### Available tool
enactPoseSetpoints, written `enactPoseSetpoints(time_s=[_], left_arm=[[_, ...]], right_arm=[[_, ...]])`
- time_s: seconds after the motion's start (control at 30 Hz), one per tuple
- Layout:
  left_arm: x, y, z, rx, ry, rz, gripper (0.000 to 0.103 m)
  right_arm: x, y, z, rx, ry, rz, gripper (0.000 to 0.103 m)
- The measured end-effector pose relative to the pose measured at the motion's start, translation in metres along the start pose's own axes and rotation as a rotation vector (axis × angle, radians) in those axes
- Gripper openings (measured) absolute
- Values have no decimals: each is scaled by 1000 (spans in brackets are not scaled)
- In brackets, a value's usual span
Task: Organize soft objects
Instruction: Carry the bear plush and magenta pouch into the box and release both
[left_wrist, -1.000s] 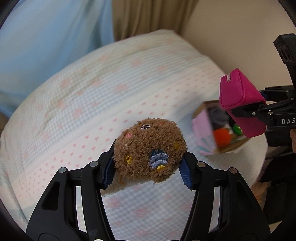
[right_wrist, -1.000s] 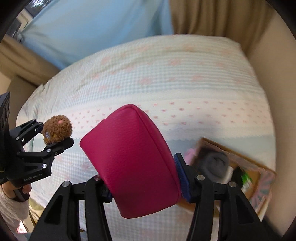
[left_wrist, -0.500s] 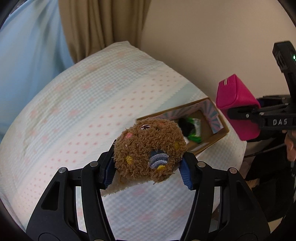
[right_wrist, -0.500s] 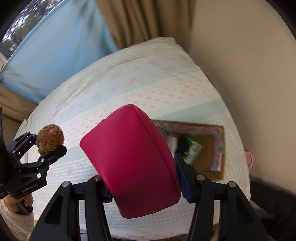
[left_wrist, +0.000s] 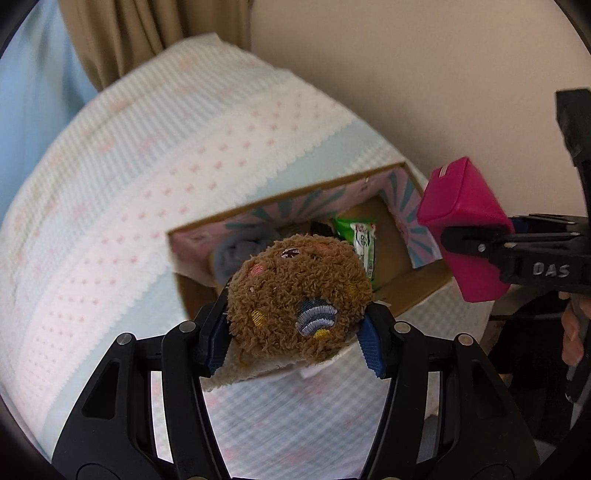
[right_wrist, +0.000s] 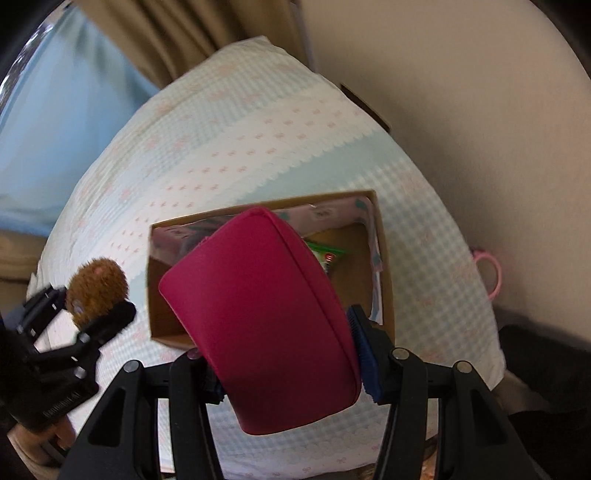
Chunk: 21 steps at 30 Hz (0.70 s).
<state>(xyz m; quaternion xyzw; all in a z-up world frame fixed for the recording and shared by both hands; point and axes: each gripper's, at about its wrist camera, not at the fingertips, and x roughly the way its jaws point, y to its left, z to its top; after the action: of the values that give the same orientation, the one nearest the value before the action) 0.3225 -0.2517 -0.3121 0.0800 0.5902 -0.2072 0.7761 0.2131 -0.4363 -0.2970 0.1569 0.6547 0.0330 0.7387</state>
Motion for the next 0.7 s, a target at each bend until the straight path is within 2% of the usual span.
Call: enactPoseSetpoints(time_s=[0.23,0.33,0.4,0.47,0.5,0.57,0.6,0.63,0.7], left_arm=[[62,-15,4,-6,81,23,55],[75,-18,7,-6,105,34,55],[80,-21,8,16,103,20,65],[83,-25,6,59,109,49,100],[85,-27,5,78,120,93,103],[85,-27,3,82,123,96,103],[86,-25,2,72,130,92,103],[85,-22,0,60,139,85,103],[85,-17,-2,42,147,72,103]], right_arm=[[41,-21,14,70,61,41,50],[58,-25,21,91,93,41,50],[66,-28,24,113,115,48,52],[73,-29,26,122,141,52,52],[75,-28,27,121,154,52,57],[74,-25,29,105,147,53,75],[71,-24,30,90,123,54,91],[68,-22,31,74,105,47,101],[66,-17,32,33,84,19,101]])
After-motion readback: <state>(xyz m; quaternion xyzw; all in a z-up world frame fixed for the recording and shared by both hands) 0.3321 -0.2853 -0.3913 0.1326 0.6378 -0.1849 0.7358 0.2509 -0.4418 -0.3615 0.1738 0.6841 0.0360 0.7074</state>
